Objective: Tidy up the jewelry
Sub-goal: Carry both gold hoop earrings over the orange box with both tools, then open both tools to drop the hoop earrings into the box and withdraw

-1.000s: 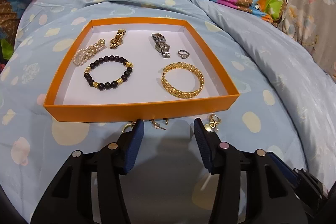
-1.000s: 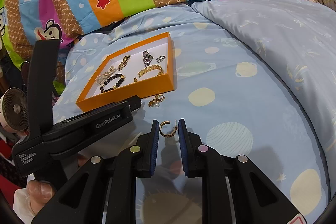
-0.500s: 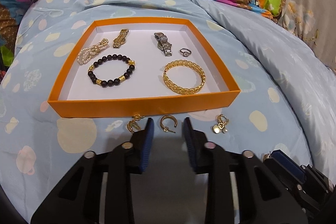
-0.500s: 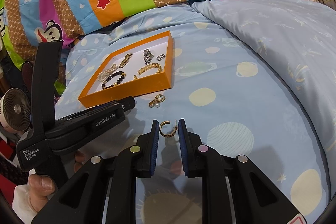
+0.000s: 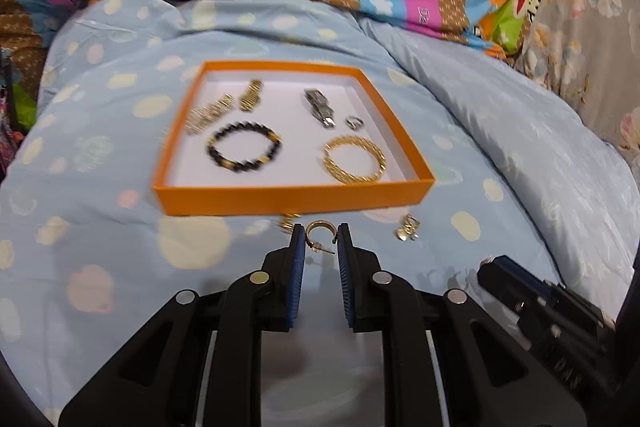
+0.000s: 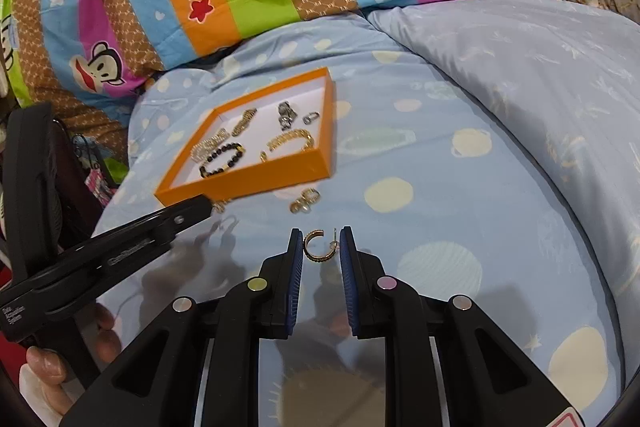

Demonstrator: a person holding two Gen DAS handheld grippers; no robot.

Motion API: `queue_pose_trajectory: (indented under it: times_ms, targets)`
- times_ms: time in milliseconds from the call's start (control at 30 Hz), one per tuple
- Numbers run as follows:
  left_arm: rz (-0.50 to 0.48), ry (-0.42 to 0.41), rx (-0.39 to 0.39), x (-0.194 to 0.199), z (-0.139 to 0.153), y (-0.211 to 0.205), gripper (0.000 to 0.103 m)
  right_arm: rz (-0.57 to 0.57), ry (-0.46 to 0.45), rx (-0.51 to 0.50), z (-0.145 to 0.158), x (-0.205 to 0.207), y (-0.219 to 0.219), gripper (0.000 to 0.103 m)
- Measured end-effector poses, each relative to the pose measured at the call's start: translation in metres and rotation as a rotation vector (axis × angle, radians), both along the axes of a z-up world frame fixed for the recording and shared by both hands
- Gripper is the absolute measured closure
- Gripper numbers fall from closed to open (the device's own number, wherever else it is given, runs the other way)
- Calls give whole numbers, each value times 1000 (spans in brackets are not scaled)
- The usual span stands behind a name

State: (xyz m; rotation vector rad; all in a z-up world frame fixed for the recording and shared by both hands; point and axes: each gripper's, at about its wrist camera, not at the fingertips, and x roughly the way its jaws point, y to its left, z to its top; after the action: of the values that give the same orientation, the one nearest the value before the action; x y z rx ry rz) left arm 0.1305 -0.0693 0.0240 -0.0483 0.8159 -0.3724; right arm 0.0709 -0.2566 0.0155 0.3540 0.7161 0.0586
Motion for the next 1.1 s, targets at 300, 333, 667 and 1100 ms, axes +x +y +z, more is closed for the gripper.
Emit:
queue_pose_trajectory:
  times_ms: [300,333,667,1100]
  targets:
    - [87,-71,-15,39,40,50,87,44,-81,-15,42,62,13,85]
    - [96,-76,-13,46,42,52,87,50,-84,-15,45,71,16,85]
    - [85,-56,-17,102,26,39,87,100,-48,-6,37,150,45,85]
    - [82,-30,-6,128,2,28,87,120,-26,-66,14,175,60,85]
